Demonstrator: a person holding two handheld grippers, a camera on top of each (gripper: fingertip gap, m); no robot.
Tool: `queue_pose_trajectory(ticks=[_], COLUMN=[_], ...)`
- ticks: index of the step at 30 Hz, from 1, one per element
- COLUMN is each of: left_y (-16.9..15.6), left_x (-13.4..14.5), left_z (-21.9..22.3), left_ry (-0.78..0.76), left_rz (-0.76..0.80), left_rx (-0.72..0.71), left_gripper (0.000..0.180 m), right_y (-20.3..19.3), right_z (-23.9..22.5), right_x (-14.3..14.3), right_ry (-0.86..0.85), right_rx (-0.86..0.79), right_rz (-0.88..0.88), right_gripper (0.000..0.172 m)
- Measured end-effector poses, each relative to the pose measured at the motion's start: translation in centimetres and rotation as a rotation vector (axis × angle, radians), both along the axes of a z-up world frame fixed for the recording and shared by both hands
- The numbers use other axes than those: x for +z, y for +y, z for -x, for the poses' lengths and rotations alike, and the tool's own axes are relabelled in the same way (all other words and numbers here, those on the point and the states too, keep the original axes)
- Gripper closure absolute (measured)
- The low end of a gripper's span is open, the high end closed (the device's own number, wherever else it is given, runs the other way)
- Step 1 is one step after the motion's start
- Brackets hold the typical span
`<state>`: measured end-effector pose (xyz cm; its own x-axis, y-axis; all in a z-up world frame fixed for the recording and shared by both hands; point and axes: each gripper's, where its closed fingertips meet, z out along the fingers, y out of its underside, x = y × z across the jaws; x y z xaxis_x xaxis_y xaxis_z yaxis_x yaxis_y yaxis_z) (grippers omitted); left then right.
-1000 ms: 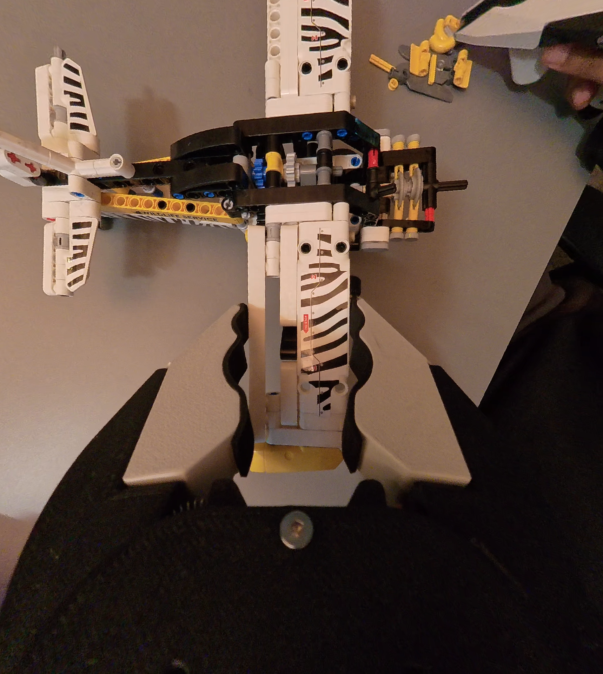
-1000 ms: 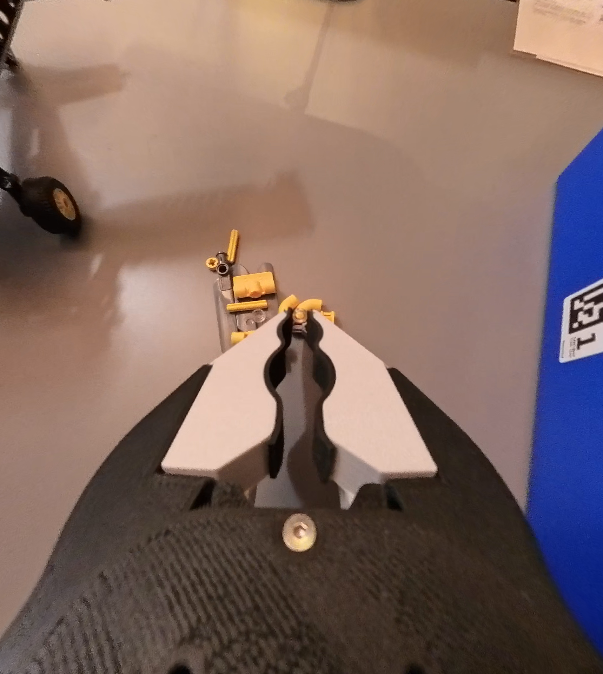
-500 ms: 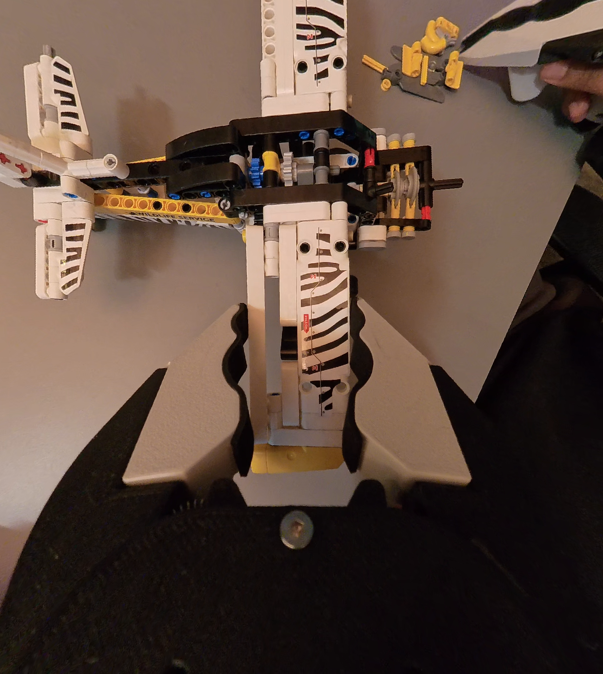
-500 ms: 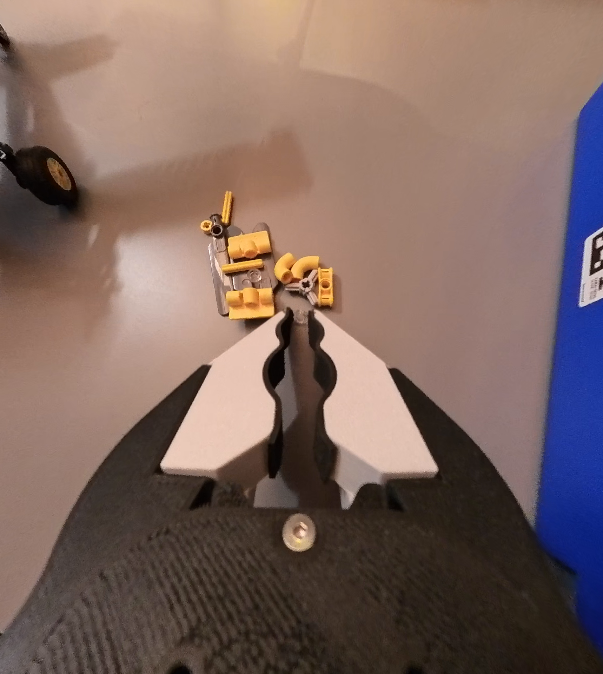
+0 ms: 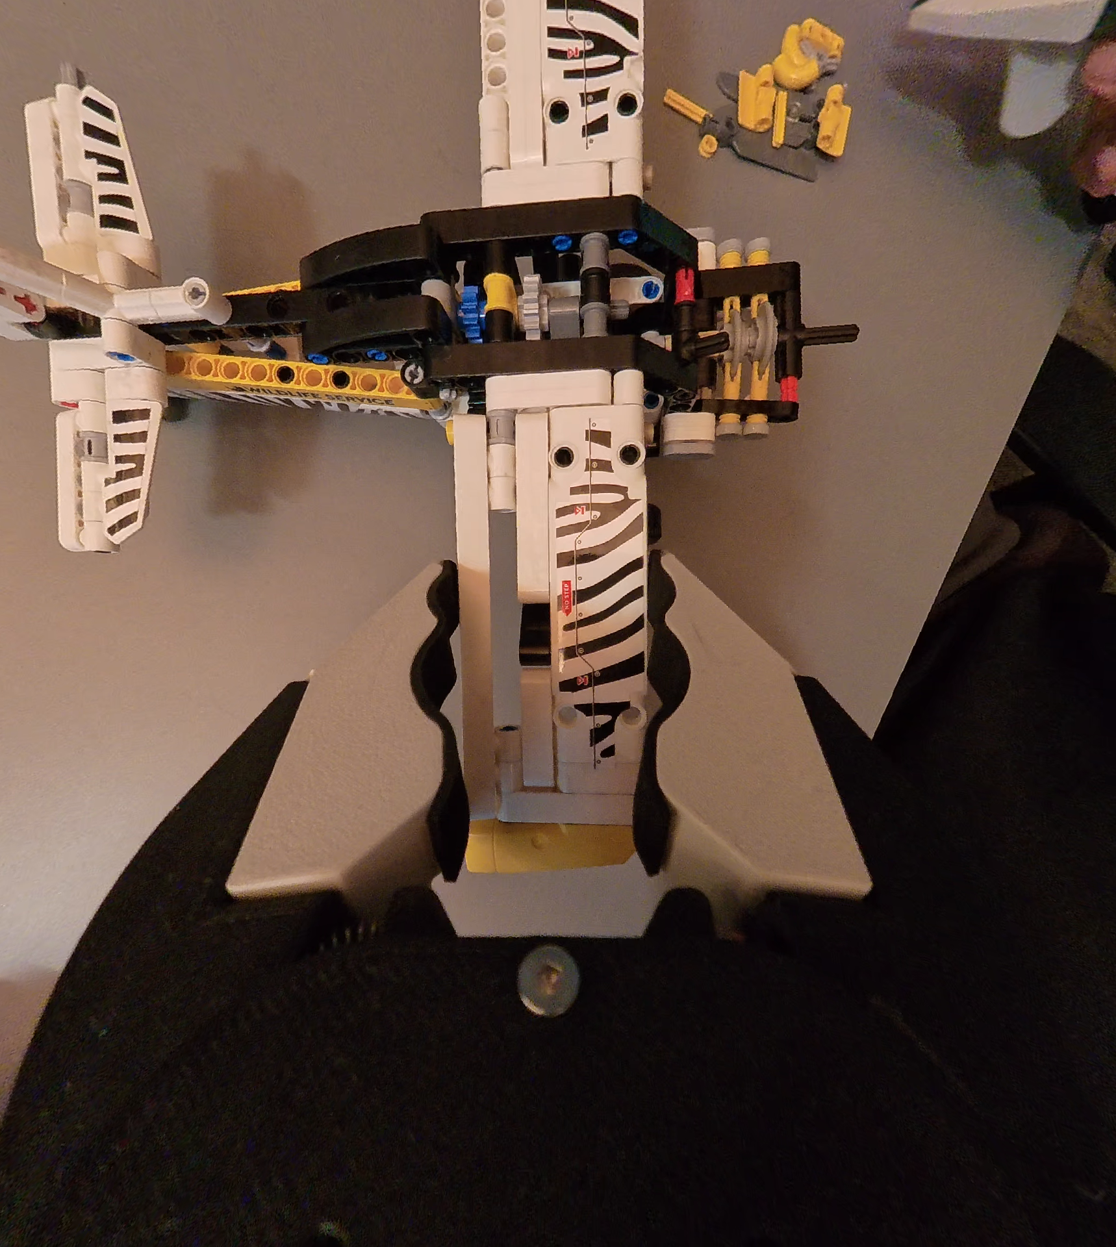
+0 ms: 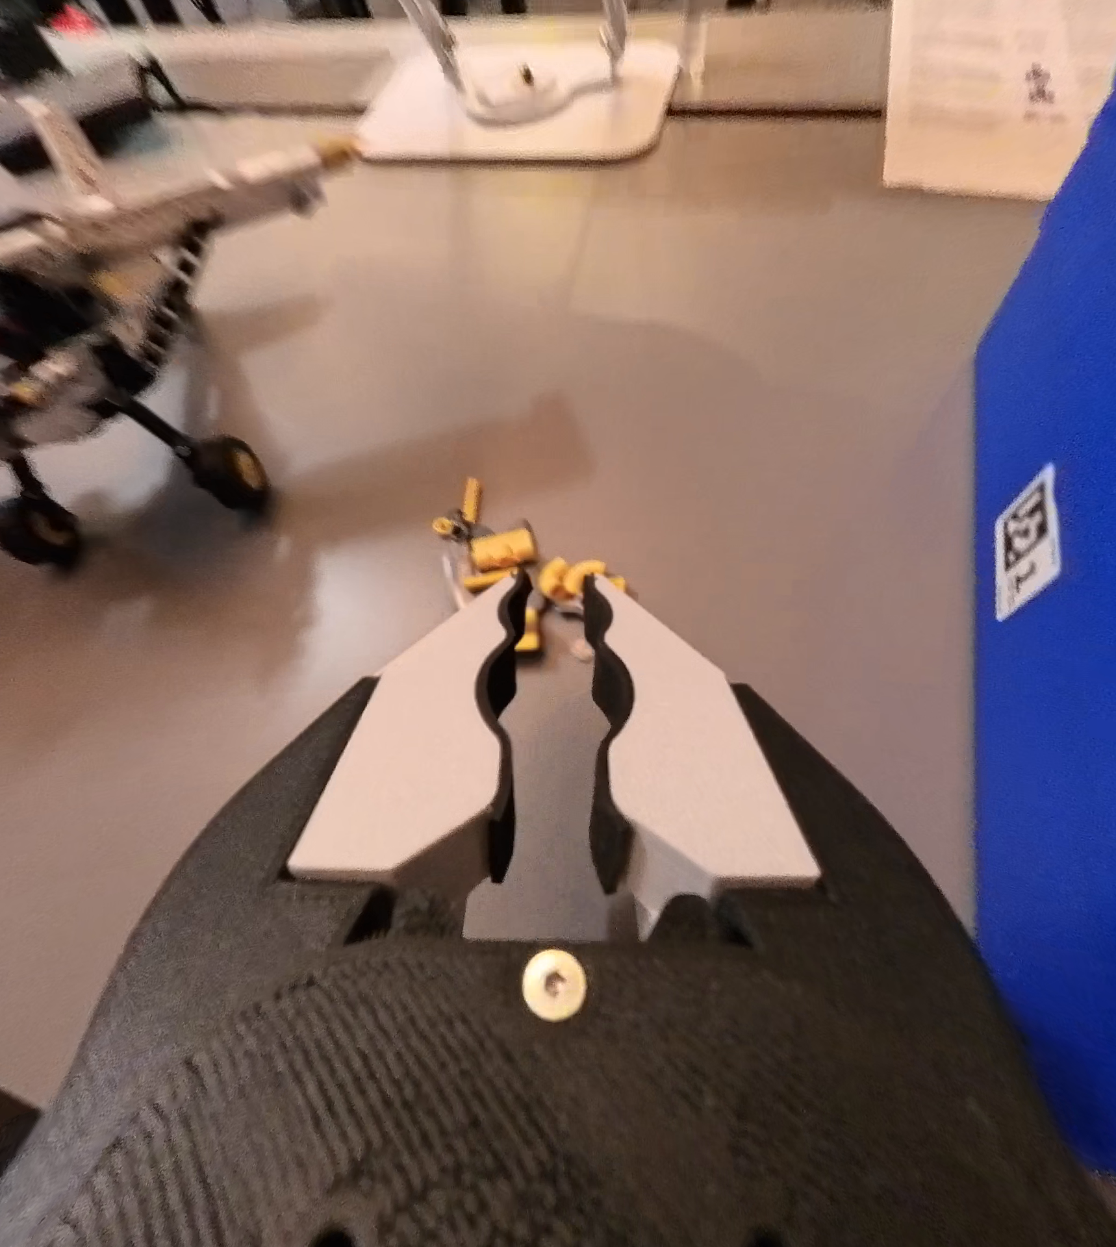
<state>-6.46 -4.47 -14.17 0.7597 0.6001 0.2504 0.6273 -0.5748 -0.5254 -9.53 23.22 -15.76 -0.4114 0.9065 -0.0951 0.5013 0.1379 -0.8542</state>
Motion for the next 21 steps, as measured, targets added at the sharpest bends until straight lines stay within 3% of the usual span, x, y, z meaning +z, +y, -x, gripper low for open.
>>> queue_pose_trajectory(ticks=[3,7,11,16,21], left_y=[0.1,-0.2,-1.8,-3.5,-5.7], left_x=[0.0,0.7,4.0,8.6,6.5], left_z=[0.0,0.0,1.1,1.1,-2.5], left_ry=[-0.004,-0.007,0.147,0.328,0.368], left_rz=[-0.014,-0.054,-0.102,-0.39,-0.715], left_rx=[-0.002,-0.011,0.063,0.208,0.337], left_gripper=[0.125,0.118,0.102,0.102,0.099], right_y=[-2.6,-9.2,-17.0,-25.1,-28.4], right_z=[-0.7,-2.5,-5.2,-8.7,-9.5], right_x=[2.6,5.2,6.6,7.9,5.7], right_ry=[0.096,0.226,0.321,0.454,0.505], right_rx=[0.057,0.21,0.397,0.59,0.606], right_rz=[0.052,0.062,0.063,0.049,-0.014], right_gripper=[0.157,0.157,0.159,0.158,0.154])
